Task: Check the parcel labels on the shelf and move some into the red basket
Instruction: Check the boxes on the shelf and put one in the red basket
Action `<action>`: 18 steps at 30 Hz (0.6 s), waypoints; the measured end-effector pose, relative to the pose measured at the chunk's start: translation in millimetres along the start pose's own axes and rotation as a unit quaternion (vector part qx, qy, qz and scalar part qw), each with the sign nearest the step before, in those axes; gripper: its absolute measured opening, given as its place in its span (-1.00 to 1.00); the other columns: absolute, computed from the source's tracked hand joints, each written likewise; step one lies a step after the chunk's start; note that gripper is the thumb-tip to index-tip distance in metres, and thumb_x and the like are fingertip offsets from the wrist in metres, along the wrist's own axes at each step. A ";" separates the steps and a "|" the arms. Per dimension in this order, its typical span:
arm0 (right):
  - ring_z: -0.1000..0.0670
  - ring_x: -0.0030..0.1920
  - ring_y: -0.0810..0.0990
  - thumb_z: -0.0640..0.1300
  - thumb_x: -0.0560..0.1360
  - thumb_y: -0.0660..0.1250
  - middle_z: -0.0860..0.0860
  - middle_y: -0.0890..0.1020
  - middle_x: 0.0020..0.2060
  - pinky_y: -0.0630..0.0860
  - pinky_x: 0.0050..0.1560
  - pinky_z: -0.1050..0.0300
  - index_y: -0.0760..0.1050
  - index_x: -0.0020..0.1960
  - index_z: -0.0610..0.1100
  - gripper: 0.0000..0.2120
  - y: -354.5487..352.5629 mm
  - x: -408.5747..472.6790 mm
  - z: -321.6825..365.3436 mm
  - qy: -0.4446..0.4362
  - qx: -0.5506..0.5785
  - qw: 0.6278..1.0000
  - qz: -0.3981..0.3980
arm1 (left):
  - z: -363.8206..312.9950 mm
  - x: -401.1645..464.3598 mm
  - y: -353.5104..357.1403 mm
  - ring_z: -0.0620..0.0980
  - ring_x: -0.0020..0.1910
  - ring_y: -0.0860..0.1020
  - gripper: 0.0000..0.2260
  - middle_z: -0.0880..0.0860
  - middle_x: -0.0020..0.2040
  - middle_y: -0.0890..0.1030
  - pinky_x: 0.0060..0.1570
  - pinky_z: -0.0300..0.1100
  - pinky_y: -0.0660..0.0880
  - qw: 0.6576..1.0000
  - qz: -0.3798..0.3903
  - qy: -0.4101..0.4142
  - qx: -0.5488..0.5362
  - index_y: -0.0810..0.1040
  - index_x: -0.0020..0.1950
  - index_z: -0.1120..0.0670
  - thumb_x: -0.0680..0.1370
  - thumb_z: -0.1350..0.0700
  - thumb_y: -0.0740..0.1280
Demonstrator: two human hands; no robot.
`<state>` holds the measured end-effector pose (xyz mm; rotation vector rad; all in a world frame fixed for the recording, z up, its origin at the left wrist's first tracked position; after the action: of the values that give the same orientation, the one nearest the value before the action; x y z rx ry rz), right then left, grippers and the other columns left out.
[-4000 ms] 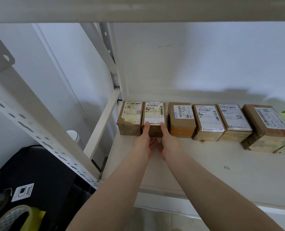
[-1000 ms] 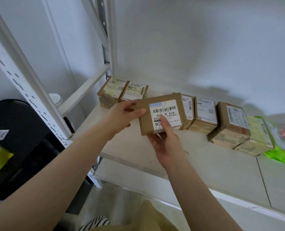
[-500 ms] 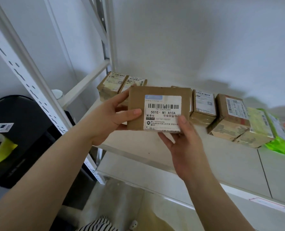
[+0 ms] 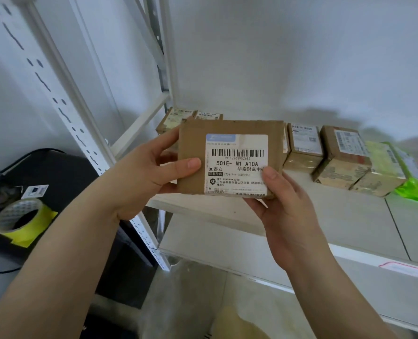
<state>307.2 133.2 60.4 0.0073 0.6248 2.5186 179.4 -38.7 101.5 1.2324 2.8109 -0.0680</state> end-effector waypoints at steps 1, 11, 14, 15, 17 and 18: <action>-0.03 0.11 0.69 0.01 0.28 0.49 -0.10 0.73 0.08 0.58 0.21 0.00 0.57 0.26 -0.20 -0.41 3.0 -4.5 -1.9 0.001 -0.001 1.000 0.001 | -0.5 -5.8 -1.9 0.10 0.13 0.66 -0.41 0.13 0.20 0.65 0.03 -0.06 0.62 1.000 -0.005 -0.002 -0.003 0.45 0.41 -0.15 0.38 0.06 0.45; -0.04 0.08 0.70 -0.03 0.35 0.45 -0.13 0.72 0.09 0.62 0.07 0.14 0.55 0.28 -0.23 -0.46 -9.1 -69.4 -16.5 -0.022 -0.036 0.998 -0.049 | 18.2 -46.4 20.9 0.02 0.12 0.65 -0.38 0.05 0.13 0.68 0.02 -0.11 0.63 0.999 0.042 -0.032 0.010 0.44 0.38 -0.14 0.34 0.10 0.48; 0.03 -0.01 0.70 -0.06 0.38 0.39 -0.09 0.73 0.04 0.60 0.02 0.18 0.57 0.26 -0.19 -0.52 -49.3 -91.8 -12.4 -0.017 -0.072 0.992 -0.100 | 35.6 -34.4 54.5 -0.06 0.24 0.57 -0.31 -0.08 0.20 0.64 0.25 0.04 0.51 0.990 0.074 -0.044 0.116 0.41 0.40 -0.14 0.32 0.09 0.59; 0.05 -0.02 0.69 -0.04 0.37 0.39 -0.08 0.74 0.03 0.59 0.04 0.15 0.57 0.28 -0.16 -0.51 -65.0 -99.2 -10.7 -0.009 -0.084 0.990 -0.116 | 39.6 -29.3 69.4 -0.10 0.24 0.56 -0.31 -0.11 0.19 0.64 0.28 0.04 0.49 0.985 0.097 -0.047 0.136 0.42 0.40 -0.14 0.31 0.06 0.59; 0.06 -0.03 0.69 -0.02 0.36 0.39 -0.05 0.74 0.00 0.58 0.12 0.07 0.57 0.29 -0.14 -0.49 -97.5 -115.9 -2.1 -0.002 -0.098 0.984 -0.147 | 48.7 -17.2 109.1 -0.13 0.18 0.60 -0.34 -0.11 0.16 0.66 0.26 -0.02 0.51 0.974 0.161 -0.062 0.143 0.46 0.38 -0.10 0.31 0.02 0.58; 0.07 -0.05 0.68 -0.01 0.36 0.39 -0.04 0.75 -0.02 0.57 0.12 0.07 0.58 0.28 -0.13 -0.49 -115.0 -123.9 1.7 0.001 -0.105 0.981 -0.164 | 52.5 -11.6 131.6 -0.13 0.15 0.62 -0.38 -0.10 0.15 0.67 0.23 -0.07 0.53 0.968 0.191 -0.070 0.145 0.47 0.37 -0.07 0.33 0.03 0.55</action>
<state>471.1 157.2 26.8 -0.1630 0.3274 2.2495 286.5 38.2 48.6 1.7313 2.4546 -0.5361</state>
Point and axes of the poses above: each hand's wrist, its own x-axis towards the middle knuckle, its own y-axis out of the palm, z = x × y, the point moved 3 cm from there along x, towards the middle knuckle
